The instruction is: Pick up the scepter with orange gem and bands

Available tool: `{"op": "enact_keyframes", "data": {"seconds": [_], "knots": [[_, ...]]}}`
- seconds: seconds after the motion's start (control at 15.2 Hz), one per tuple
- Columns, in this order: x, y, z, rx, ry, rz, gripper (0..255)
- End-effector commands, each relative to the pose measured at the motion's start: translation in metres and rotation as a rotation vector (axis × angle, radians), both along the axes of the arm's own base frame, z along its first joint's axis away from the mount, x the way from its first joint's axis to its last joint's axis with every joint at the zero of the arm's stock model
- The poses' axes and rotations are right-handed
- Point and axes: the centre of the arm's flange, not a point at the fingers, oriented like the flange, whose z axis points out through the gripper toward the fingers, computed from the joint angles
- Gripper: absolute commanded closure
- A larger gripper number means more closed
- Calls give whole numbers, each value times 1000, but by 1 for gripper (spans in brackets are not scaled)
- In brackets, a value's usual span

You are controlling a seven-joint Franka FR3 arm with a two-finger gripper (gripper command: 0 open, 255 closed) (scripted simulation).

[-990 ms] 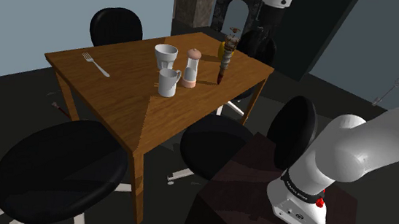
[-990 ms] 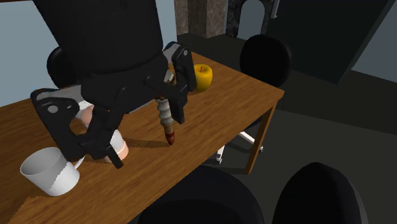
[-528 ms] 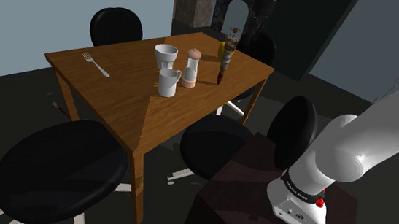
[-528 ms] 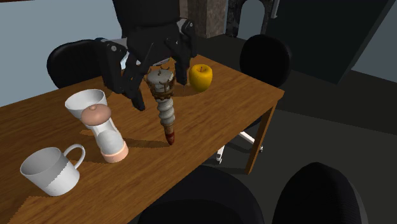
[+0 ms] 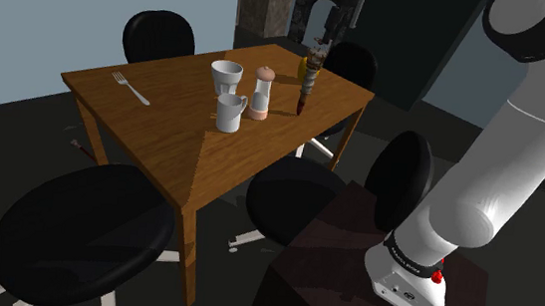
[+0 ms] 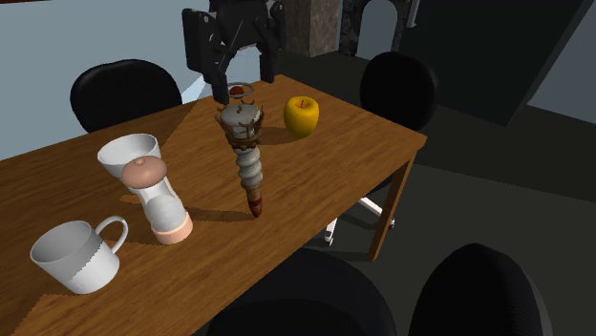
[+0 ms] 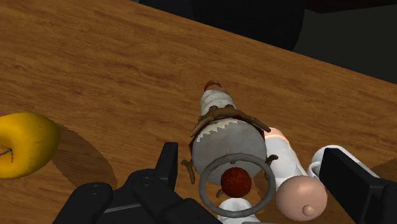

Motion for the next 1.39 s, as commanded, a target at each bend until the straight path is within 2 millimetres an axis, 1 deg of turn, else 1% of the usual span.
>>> {"op": "enact_keyframes", "data": {"seconds": [0.0,0.4,0.53,0.59,1.19,1.32], "knots": [[6,-7,-4,5,-5,15,0],[6,-7,-36,5,-5,15,0],[6,-7,-39,5,-5,15,0],[6,-7,-39,5,-5,15,255],[6,-7,-39,5,-5,15,255],[6,-7,-29,5,-5,15,255]]}}
